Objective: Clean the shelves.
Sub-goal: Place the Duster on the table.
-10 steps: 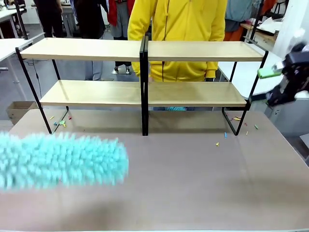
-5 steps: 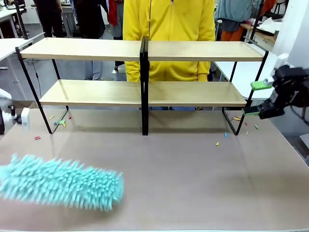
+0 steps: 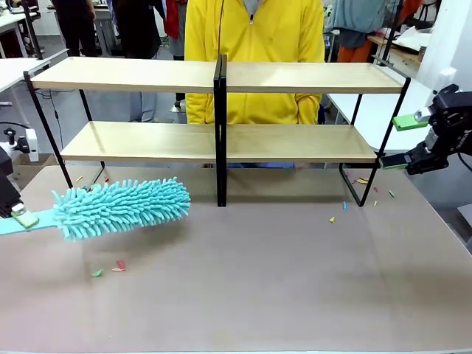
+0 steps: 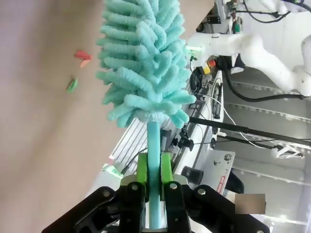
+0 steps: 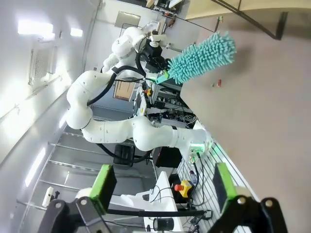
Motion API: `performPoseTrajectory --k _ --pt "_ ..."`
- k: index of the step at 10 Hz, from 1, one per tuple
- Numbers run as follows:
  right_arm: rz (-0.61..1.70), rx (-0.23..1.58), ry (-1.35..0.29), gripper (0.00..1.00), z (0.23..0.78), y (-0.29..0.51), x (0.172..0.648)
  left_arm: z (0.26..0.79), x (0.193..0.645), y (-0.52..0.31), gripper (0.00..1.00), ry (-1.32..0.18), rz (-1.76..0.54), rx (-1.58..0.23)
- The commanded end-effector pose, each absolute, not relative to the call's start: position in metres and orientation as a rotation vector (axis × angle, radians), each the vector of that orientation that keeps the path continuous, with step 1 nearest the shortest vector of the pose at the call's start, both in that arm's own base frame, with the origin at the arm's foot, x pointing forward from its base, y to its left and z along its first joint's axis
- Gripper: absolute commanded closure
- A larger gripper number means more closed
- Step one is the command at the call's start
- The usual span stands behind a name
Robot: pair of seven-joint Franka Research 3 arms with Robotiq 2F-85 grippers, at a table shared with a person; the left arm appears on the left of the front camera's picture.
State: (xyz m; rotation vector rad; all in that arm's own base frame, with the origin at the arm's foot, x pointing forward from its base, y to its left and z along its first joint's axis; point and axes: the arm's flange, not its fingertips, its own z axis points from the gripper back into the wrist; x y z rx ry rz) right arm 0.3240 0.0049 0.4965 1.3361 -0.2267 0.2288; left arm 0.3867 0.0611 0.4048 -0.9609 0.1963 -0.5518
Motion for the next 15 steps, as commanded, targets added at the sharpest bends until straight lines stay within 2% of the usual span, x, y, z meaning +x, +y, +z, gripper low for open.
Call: performPoseTrajectory --k 1,2,3,4,5,7,8,9,12,13,14,15 --pt "0.233 1.364 -0.243 0.0 0.495 0.009 0.325 0.403 0.382 0.053 0.88 0.238 -0.537 -0.945" --pt "0.233 1.364 -0.243 0.0 0.495 0.009 0.325 0.401 0.384 0.051 0.88 0.22 -0.538 -0.92" --pt "0.233 1.364 -0.243 0.0 0.495 0.009 0.325 0.404 0.385 0.052 0.45 0.222 -0.532 -0.891" --pt "0.233 1.364 -0.243 0.0 0.495 0.009 0.325 0.408 0.388 0.054 0.3 0.229 -0.525 -0.829" --pt "0.233 1.364 -0.243 0.0 0.495 0.009 0.325 0.416 0.39 0.06 0.0 0.18 -0.515 -0.734" --pt "0.233 1.364 -0.243 0.0 0.495 0.009 0.325 0.455 0.386 0.089 0.0 -0.149 -0.411 -0.599" --pt "0.233 1.364 -0.243 0.0 0.495 0.009 0.325 0.476 0.383 0.108 0.06 -0.324 -0.334 -0.568" --pt "0.233 1.364 -0.243 0.0 0.495 0.009 0.325 0.49 0.375 0.125 0.0 -0.446 -0.273 -0.599" --pt "0.233 1.364 -0.243 0.0 0.495 0.009 0.325 0.515 0.323 0.119 0.0 -0.529 -0.223 -0.993" --pt "0.233 1.364 -0.243 0.0 0.495 0.009 0.325 0.521 0.306 0.117 0.0 -0.539 -0.264 -1.242" --pt "0.233 1.364 -0.243 0.0 0.495 0.009 0.325 0.52 0.298 0.115 0.0 -0.497 -0.319 -1.592" --pt "0.233 1.364 -0.243 0.0 0.495 0.009 0.325 0.515 0.308 0.113 0.0 -0.463 -0.281 -1.715"
